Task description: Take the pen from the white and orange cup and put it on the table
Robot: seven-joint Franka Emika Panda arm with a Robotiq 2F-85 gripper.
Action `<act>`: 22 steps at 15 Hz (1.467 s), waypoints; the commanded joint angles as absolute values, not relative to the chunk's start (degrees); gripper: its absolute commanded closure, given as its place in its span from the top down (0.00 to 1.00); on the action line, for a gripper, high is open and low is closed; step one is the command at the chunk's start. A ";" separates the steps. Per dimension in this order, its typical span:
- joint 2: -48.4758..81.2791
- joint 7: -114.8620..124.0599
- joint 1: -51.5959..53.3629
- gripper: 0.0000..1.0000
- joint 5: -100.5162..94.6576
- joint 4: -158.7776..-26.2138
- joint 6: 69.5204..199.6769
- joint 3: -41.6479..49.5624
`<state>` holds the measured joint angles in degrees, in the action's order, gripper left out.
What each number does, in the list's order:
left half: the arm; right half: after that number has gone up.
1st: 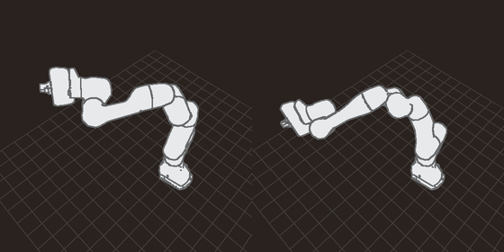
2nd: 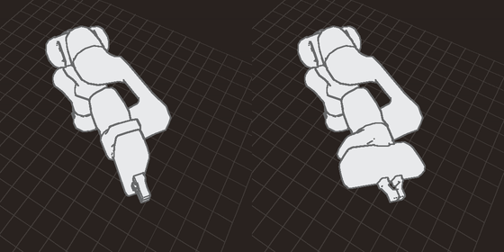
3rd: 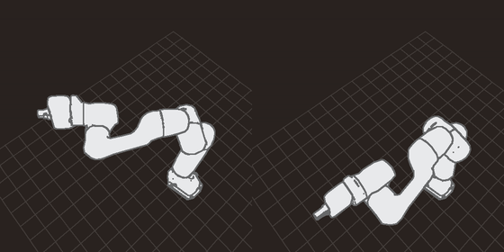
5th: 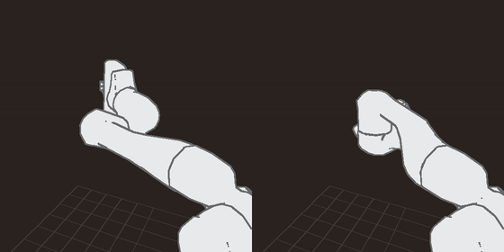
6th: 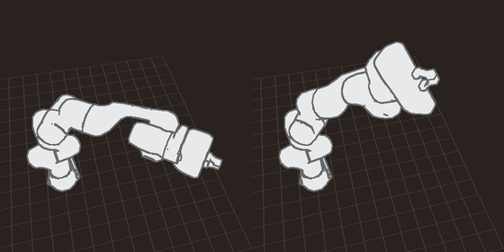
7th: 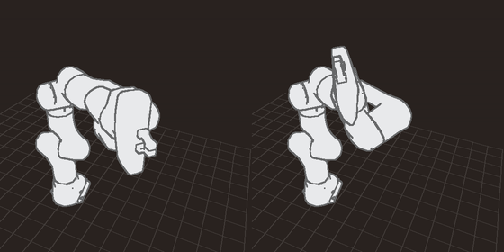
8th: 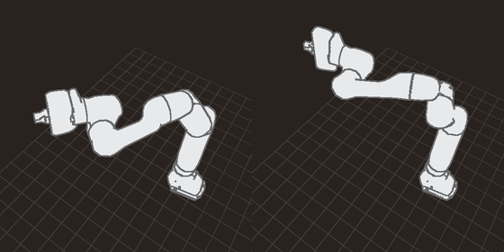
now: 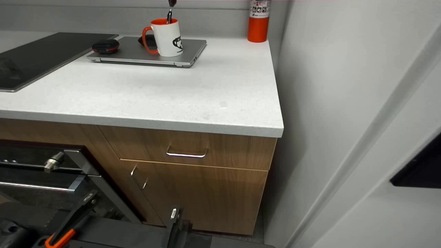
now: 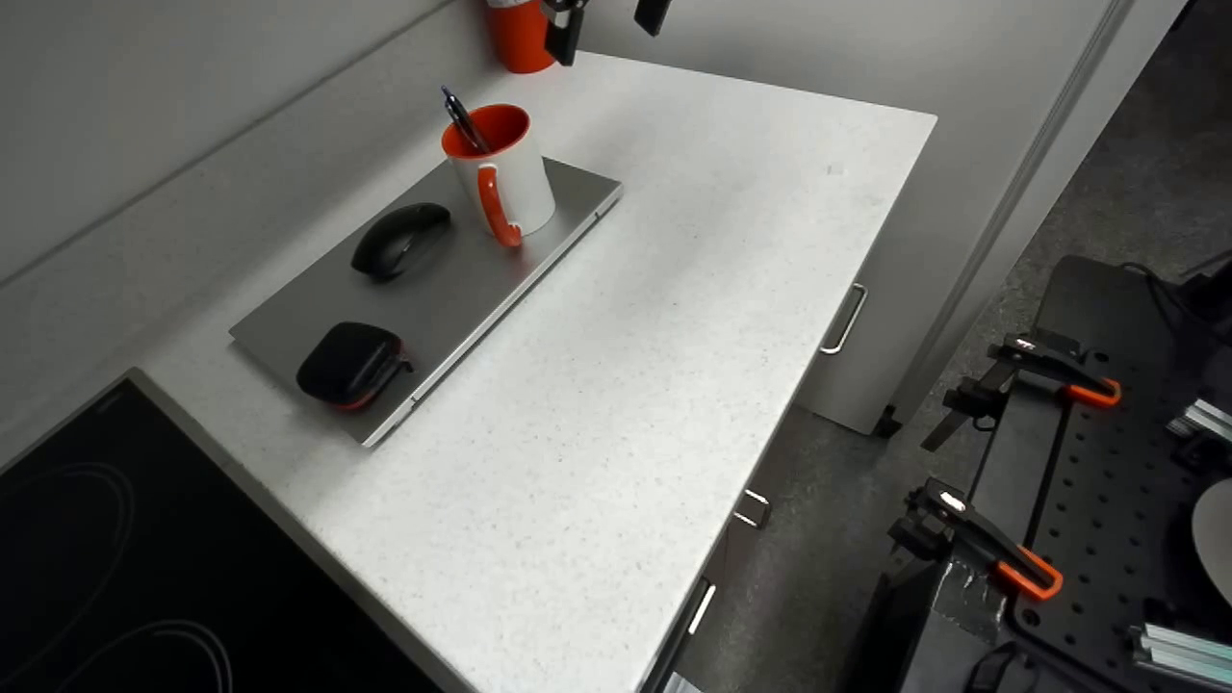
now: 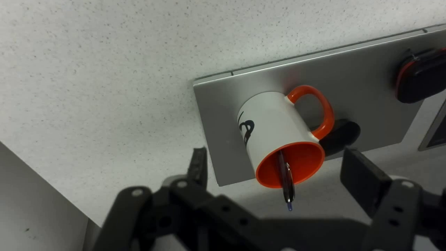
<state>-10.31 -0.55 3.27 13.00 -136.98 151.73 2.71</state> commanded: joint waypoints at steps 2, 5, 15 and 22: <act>-4.89 -0.52 3.33 1.00 13.97 -133.51 158.88 1.61; 0.59 -0.38 3.58 1.00 14.80 -129.29 164.02 0.82; 8.63 1.08 2.32 1.00 12.12 -122.73 165.52 -1.46; 12.69 2.13 2.57 1.00 11.52 -120.17 168.71 -1.34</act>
<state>9.89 0.41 3.26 12.54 -122.54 165.89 -0.56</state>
